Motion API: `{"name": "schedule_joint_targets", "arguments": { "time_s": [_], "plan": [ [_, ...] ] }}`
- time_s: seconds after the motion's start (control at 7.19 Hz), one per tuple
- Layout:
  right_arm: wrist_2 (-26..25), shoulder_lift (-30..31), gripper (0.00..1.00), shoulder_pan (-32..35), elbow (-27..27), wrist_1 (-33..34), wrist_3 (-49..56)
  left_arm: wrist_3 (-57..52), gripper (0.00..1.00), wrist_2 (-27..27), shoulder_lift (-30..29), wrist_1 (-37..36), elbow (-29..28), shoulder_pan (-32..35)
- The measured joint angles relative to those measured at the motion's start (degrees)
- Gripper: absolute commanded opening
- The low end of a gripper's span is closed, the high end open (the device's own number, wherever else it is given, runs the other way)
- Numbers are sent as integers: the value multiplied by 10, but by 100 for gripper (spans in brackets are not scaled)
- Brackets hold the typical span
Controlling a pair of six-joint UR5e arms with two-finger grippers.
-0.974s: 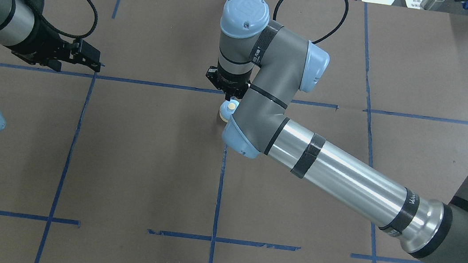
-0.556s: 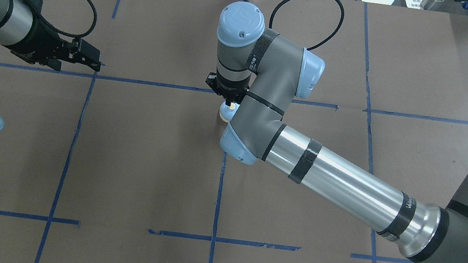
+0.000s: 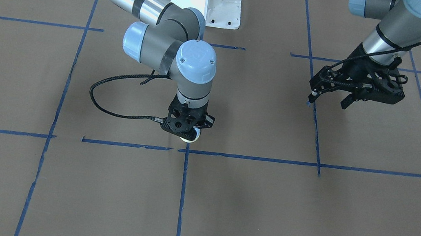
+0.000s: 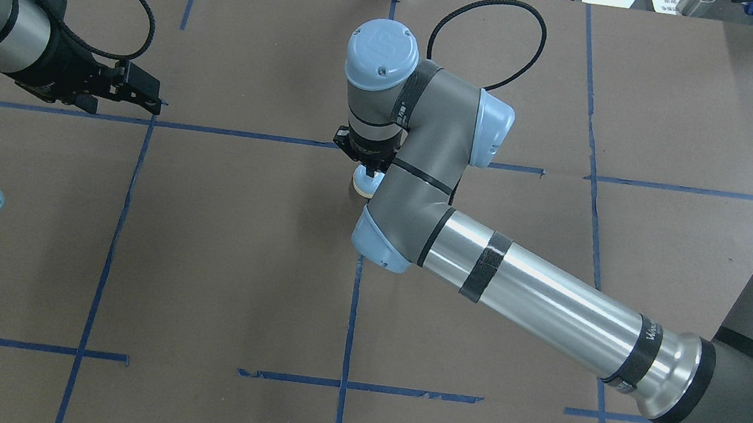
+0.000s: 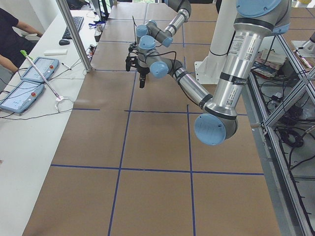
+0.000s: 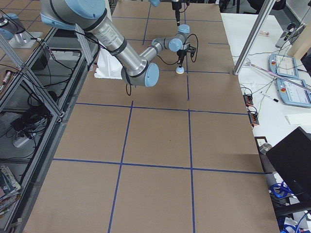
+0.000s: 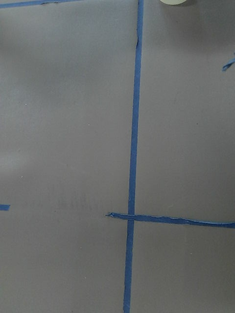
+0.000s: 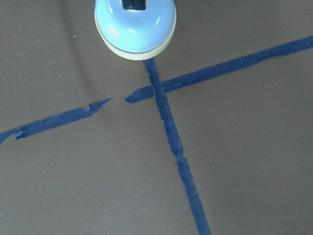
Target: Place and press bell with both arms
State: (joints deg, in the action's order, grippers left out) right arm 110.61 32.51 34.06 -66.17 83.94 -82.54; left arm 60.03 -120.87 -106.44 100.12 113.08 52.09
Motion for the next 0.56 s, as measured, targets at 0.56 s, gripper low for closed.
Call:
{"name": "schedule_joint_targets", "arguments": {
  "time_s": [0.56],
  "plan": [
    [31, 9, 0, 31, -43, 5, 1, -1, 100, -1, 12, 0, 14, 0]
  ]
}}
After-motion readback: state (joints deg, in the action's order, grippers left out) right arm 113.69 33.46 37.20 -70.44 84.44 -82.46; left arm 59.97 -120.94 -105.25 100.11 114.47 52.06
